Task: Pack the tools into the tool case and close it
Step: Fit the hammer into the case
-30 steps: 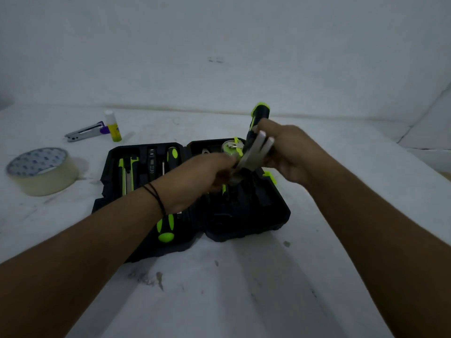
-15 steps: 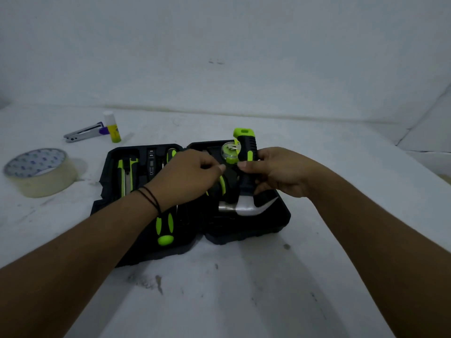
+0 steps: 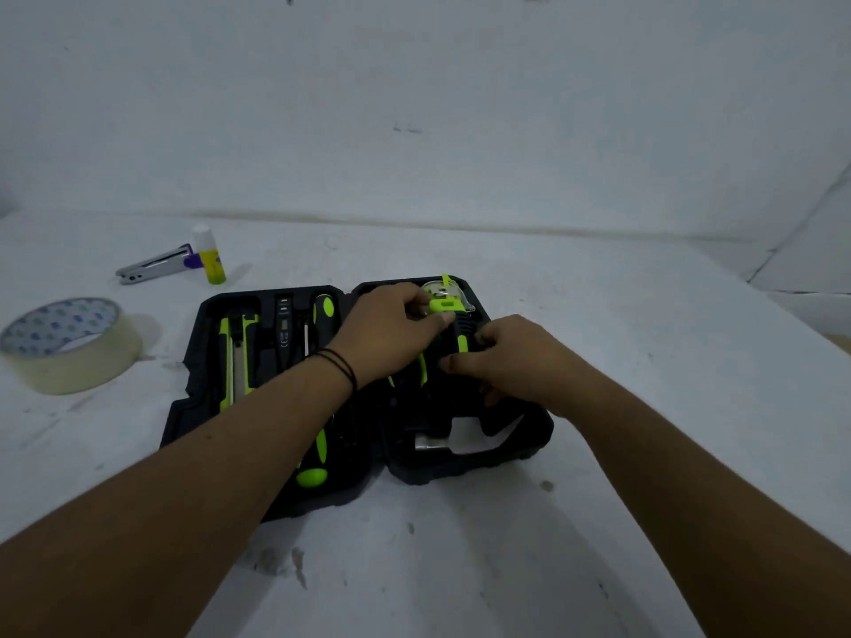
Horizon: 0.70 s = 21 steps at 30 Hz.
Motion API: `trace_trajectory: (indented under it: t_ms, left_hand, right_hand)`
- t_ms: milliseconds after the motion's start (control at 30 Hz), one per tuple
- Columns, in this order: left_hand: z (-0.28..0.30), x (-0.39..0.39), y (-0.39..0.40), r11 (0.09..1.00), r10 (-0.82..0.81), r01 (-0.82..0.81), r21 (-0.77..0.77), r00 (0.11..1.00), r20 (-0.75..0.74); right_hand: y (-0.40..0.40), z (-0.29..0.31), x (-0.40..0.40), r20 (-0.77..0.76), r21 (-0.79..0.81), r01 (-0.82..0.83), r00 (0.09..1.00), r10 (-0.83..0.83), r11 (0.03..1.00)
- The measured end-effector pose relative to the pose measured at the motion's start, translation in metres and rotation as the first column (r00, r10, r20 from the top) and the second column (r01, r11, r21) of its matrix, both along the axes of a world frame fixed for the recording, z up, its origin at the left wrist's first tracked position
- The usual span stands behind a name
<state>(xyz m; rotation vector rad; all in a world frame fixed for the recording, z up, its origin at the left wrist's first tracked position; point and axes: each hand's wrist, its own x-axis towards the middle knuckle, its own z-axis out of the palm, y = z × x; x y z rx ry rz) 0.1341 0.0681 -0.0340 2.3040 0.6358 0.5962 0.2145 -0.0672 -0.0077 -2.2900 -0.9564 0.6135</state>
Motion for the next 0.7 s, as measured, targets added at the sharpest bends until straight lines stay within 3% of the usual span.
trace_trajectory:
  t_ms: [100, 167, 300, 467, 567, 700]
  left_hand:
    - [-0.002, 0.005, 0.001, 1.000, -0.017, 0.017, -0.012, 0.998, -0.053]
    - [-0.004, 0.007, 0.003, 0.999, -0.027, 0.025, -0.032, 0.998, -0.060]
    - [-0.002, 0.010, 0.007, 0.999, -0.009, 0.006, -0.047, 0.997, -0.076]
    - [-0.003, 0.017, 0.015, 1.000, 0.005, -0.008, -0.022, 0.990, -0.142]
    - [-0.007, 0.024, 0.019, 0.998, 0.051, -0.045, 0.040, 0.982, -0.182]
    - [-0.007, 0.028, 0.024, 0.999, 0.033, -0.038, -0.023, 0.981, -0.189]
  right_hand:
    - [0.004, -0.006, -0.008, 0.319, -0.058, 0.019, 0.948, 0.001, 0.998]
    - [0.006, -0.010, -0.013, 0.430, -0.060, 0.040, 0.903, -0.010, 0.997]
    - [0.005, -0.017, -0.023, 0.461, -0.049, 0.054, 0.887, -0.025, 0.997]
    - [0.003, -0.021, -0.028, 0.603, -0.077, 0.085, 0.798, -0.022, 0.993]
    - [0.004, -0.021, -0.022, 0.539, -0.111, 0.093, 0.842, -0.019, 0.989]
    - [0.006, -0.019, -0.015, 0.487, -0.143, 0.089, 0.874, -0.008, 0.986]
